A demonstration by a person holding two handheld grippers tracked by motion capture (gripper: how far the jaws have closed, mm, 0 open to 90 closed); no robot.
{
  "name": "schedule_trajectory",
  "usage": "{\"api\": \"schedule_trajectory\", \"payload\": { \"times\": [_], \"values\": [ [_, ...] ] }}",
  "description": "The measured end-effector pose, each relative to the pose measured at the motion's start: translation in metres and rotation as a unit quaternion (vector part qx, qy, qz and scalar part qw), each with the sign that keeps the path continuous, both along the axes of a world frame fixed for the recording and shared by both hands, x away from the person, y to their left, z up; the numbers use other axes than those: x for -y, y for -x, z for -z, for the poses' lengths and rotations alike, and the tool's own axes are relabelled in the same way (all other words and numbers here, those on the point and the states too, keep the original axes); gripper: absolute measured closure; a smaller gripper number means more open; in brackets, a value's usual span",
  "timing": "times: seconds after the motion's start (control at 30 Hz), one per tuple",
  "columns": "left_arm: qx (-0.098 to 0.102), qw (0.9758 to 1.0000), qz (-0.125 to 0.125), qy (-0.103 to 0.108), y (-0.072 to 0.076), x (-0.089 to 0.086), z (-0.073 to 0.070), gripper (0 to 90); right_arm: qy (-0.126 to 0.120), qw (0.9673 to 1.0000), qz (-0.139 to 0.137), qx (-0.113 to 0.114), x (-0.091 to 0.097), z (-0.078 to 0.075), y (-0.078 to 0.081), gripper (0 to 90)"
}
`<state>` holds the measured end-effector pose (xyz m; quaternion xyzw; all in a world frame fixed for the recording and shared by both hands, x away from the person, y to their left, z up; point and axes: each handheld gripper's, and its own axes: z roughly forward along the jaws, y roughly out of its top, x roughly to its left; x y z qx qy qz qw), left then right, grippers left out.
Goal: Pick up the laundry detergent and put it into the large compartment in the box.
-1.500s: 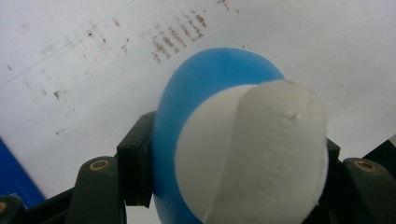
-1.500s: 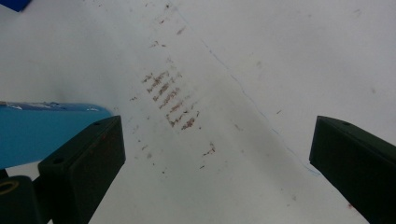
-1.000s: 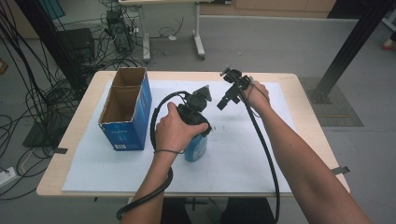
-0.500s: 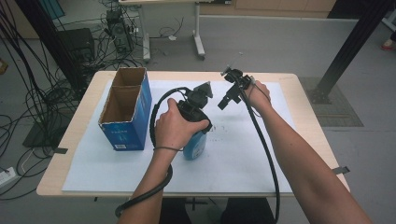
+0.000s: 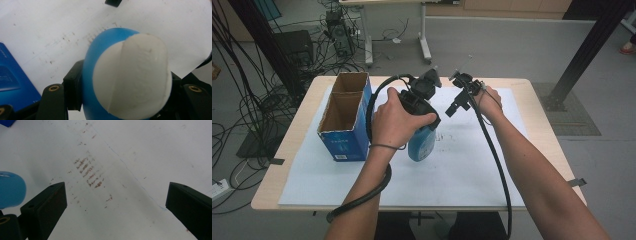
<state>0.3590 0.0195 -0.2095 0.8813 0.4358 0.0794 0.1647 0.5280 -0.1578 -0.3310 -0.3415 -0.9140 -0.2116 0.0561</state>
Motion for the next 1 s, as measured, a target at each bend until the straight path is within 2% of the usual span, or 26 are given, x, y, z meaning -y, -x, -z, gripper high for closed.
{"api": "schedule_trajectory", "payload": {
  "times": [0.17, 0.27, 0.4, 0.5, 0.7, 1.0],
  "values": [
    [0.007, 1.0, 0.003, 0.006, 0.002, -0.002, -0.022, 37.3, 0.0, 1.0, 0.002, -0.001, -0.001, 0.001, 0.001, 3.2],
    [0.011, 0.9999, 0.005, 0.002, 0.002, -0.002, -0.033, 37.3, 0.001, 1.0, -0.001, 0.0, -0.002, 0.001, 0.001, 3.2],
    [0.015, 0.9999, 0.007, 0.002, 0.003, -0.001, -0.045, 37.3, 0.001, 1.0, 0.002, 0.003, -0.002, -0.001, 0.002, 3.3],
    [0.015, 0.9998, 0.005, 0.009, 0.003, -0.002, -0.054, 37.3, 0.0, 1.0, 0.003, 0.003, -0.002, -0.002, 0.002, 3.2],
    [0.019, 0.9998, 0.008, 0.004, 0.005, 0.0, -0.072, 37.3, -0.002, 1.0, 0.002, 0.004, -0.001, -0.003, 0.004, 3.3],
    [0.028, 0.9995, 0.003, 0.016, 0.006, 0.001, -0.101, 37.3, -0.001, 0.9999, 0.002, 0.01, 0.0, -0.009, 0.007, 3.2]
  ]
}}
